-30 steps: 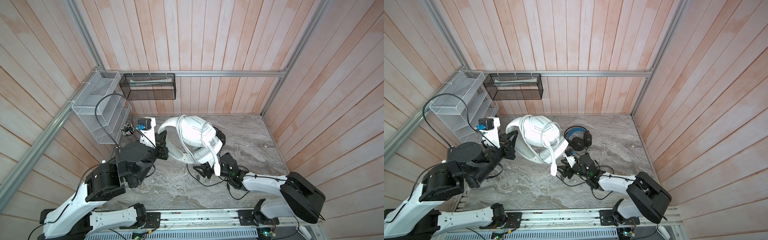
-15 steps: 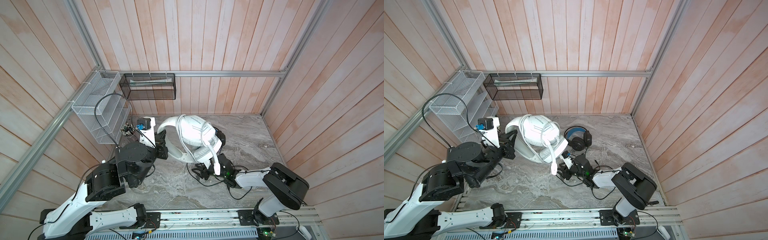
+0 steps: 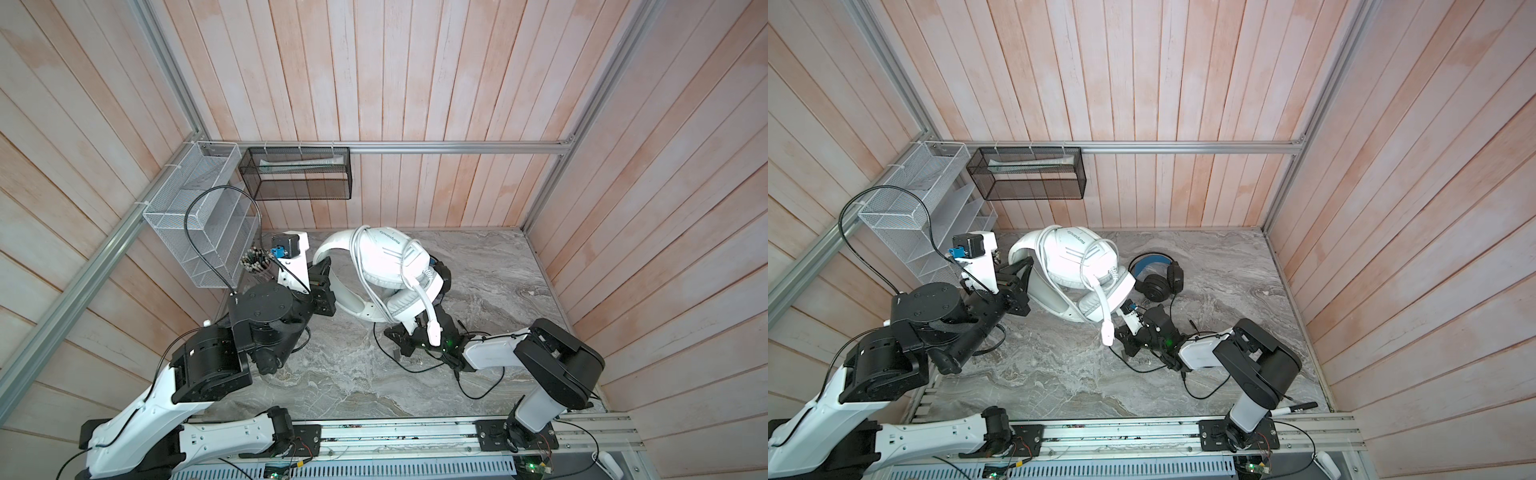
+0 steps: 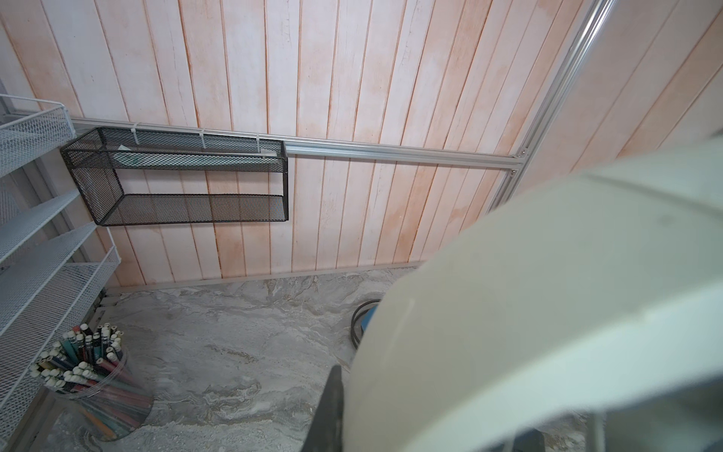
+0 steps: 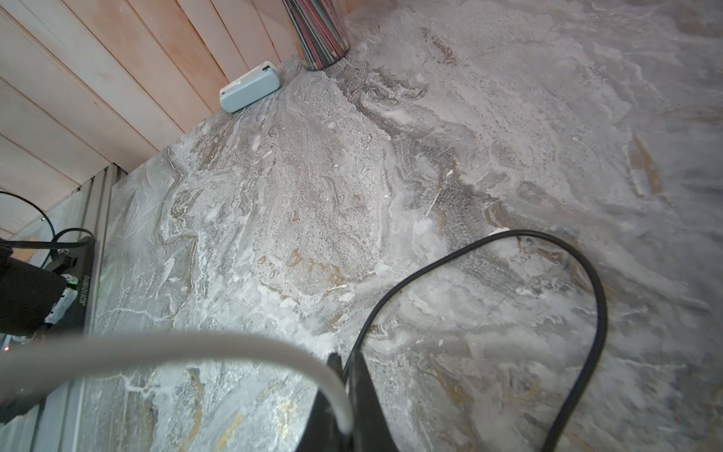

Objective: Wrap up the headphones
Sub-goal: 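Lower the white headset with the left gripper while the right gripper lifts the cable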

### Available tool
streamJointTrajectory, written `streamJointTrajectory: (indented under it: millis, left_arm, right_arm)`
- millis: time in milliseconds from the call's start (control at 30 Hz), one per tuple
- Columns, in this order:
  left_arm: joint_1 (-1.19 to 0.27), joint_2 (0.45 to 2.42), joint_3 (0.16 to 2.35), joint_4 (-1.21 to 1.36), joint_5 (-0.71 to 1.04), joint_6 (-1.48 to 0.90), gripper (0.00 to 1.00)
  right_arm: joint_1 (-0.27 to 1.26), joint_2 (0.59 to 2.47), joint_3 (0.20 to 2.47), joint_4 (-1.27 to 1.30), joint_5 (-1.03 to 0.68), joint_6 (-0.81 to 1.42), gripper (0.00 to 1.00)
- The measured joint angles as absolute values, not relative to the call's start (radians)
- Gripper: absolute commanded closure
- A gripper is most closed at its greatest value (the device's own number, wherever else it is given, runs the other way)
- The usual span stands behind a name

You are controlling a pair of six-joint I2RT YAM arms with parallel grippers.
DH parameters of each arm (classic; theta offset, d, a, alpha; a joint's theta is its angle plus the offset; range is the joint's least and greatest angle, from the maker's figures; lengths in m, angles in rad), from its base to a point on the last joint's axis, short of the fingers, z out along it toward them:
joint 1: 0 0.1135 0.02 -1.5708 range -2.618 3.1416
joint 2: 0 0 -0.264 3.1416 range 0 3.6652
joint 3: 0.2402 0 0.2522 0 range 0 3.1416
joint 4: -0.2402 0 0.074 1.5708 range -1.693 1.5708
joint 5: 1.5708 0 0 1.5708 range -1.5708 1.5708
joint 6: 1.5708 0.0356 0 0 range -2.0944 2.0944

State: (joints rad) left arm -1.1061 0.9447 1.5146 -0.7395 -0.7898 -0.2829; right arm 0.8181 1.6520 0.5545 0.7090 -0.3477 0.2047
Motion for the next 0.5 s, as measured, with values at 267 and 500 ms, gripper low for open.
streamJointTrajectory:
  millis: [267,500]
  left_arm:
    - [-0.968,0.96,1.515,-0.733,-0.746,-0.279,1.0]
    - [-0.684,1.028,1.53,-0.736,-0.607,-0.274,1.0]
  right_arm:
    - [0.931,1.567,0.511,0.642,-0.271,0.202,1.0]
    - [1.052,1.423,0.447,0.567,-0.184,0.207,1.0]
